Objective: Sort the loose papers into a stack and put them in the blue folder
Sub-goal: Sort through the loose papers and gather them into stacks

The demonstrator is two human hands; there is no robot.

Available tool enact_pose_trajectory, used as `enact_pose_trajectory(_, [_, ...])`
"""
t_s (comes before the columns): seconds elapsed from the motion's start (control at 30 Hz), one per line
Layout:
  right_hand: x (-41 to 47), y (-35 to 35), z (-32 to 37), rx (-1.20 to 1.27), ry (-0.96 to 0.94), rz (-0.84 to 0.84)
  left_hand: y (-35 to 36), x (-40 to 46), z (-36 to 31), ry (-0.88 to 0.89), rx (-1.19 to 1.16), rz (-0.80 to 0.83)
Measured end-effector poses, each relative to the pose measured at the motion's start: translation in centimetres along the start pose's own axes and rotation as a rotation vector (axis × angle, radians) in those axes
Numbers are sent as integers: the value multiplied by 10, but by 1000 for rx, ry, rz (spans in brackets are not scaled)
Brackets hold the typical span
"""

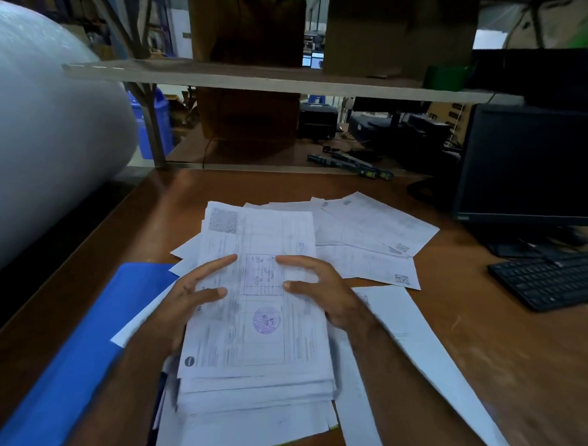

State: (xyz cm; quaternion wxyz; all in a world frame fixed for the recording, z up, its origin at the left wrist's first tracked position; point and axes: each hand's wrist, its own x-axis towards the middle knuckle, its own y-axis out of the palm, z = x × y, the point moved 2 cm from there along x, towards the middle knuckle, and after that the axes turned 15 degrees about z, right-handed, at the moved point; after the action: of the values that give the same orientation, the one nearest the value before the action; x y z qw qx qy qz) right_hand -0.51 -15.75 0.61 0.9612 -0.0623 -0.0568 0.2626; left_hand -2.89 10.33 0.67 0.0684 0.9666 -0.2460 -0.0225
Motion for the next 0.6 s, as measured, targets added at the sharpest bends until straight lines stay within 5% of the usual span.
enact_pose_trajectory(0.17, [10,9,3,-653,-31,-136,-2,6,16,-7,133,-106])
enact_pose_trajectory(0.27, [-3,-12,8,-644,76,-78,-10,3,23,46,113,-116])
enact_pose_trajectory(0.43, [-74,-75,1,-935,560,191,-19,-1,21,72,74,-125])
enact_pose_trajectory(0.6, [-106,-70,-17,-869,839,196,-17,0,19,73,108,-136])
